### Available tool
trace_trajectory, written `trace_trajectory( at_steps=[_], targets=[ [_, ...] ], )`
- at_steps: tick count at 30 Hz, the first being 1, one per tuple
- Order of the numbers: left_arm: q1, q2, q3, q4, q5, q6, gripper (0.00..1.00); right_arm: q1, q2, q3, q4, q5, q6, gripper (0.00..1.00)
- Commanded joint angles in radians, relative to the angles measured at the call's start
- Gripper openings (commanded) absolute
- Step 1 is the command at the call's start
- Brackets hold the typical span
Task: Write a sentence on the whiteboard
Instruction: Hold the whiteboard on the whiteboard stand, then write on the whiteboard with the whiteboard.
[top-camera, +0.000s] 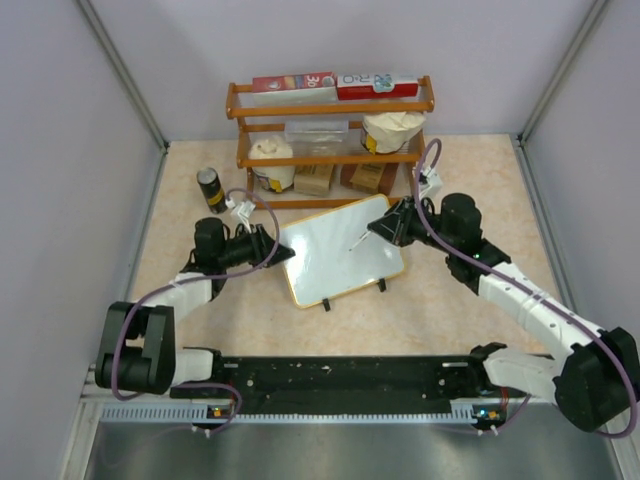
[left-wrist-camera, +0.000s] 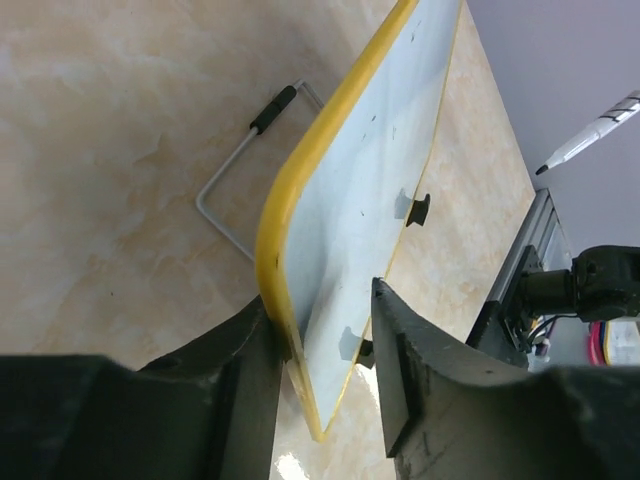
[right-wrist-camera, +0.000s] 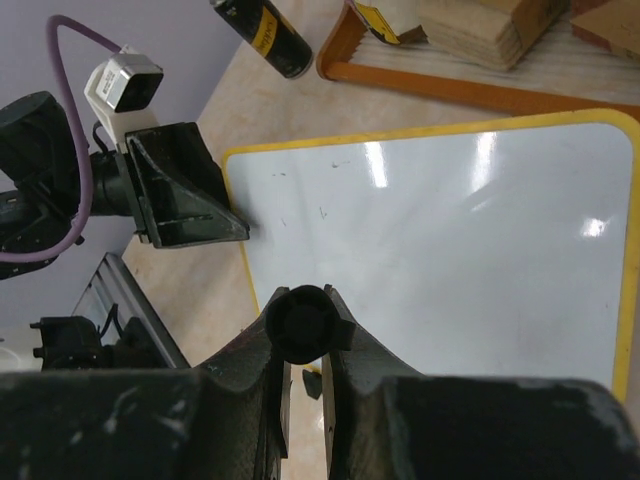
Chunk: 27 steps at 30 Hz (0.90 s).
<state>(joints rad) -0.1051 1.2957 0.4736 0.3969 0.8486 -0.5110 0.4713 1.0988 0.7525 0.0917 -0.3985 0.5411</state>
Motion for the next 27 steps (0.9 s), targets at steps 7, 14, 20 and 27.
trace_trajectory(
  at_steps=[7,14,20,27],
  targets=[
    [0.004,0.05,0.082,-0.073,0.064,0.164,0.15,0.075,0.096,0.051,0.23,-0.014,-0.053,0.0],
    [0.004,0.059,0.071,-0.078,0.055,0.189,0.0,0.194,0.167,0.096,0.325,0.078,-0.151,0.0],
    [0.004,0.063,0.082,-0.116,0.03,0.184,0.0,0.259,0.202,0.11,0.399,0.206,-0.177,0.0],
    [0.004,0.073,0.112,-0.194,-0.023,0.181,0.0,0.316,0.259,0.107,0.485,0.357,-0.222,0.0]
  ],
)
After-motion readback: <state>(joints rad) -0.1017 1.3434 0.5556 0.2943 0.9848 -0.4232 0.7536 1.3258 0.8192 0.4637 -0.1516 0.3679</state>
